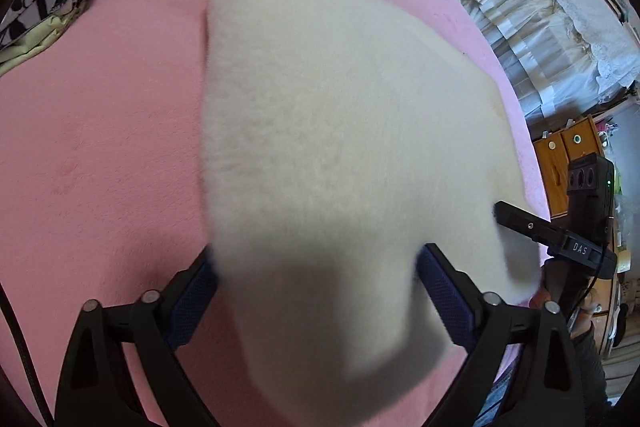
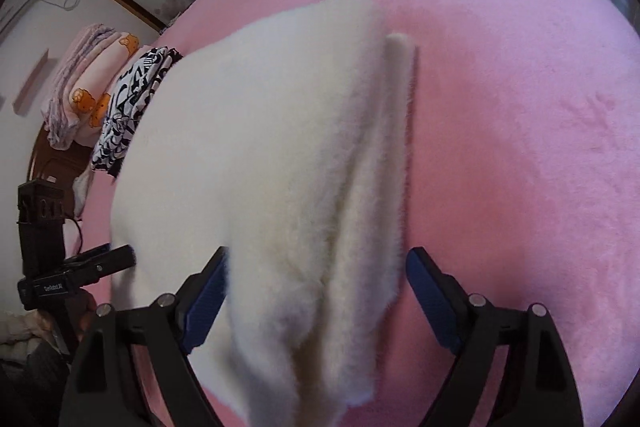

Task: Fold large clothes
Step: 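Lift the cream bundle with both tools and carry it toward the printed garment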

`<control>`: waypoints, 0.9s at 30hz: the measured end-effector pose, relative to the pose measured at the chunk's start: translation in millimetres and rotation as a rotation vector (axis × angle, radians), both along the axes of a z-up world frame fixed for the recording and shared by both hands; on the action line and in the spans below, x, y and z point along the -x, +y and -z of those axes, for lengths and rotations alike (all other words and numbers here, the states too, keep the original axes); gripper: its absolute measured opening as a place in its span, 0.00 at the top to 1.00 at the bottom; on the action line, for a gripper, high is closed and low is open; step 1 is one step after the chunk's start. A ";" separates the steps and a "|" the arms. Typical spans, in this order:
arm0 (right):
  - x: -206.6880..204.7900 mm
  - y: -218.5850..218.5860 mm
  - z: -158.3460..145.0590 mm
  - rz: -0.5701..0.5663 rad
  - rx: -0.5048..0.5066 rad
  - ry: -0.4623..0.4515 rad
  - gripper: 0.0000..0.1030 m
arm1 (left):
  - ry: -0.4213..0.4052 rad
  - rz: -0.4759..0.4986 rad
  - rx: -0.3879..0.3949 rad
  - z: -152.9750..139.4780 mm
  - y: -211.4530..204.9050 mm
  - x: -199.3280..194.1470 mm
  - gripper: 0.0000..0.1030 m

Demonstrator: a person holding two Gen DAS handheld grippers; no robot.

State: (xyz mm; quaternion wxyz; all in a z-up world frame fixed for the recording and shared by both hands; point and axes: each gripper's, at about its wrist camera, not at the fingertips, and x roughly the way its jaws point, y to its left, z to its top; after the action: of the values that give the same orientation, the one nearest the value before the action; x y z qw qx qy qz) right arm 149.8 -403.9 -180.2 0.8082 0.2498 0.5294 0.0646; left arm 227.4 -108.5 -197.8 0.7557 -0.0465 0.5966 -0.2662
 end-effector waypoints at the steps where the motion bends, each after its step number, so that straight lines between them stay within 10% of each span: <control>1: -3.4 -0.3 4.2 -0.006 -0.028 -0.008 0.15 | -0.010 0.008 0.004 2.0 -2.6 -1.5 0.01; 13: -34.1 8.4 19.9 -0.073 -0.096 -0.042 0.10 | -0.019 0.062 0.078 21.0 1.4 -9.3 0.00; 17: -33.9 13.6 15.2 -0.070 -0.088 -0.055 0.26 | -0.042 0.048 0.065 18.0 -1.0 -5.3 0.01; 27: -23.6 40.0 -25.0 -0.036 0.076 -0.077 0.57 | -0.185 -0.002 0.013 -28.1 8.7 17.4 0.39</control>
State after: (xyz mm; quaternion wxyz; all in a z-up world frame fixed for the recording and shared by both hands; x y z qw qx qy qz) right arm 173.5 -363.9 -155.2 0.8356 0.2064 0.5043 0.0686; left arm 210.1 -99.8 -169.7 0.8076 -0.0273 0.5223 -0.2726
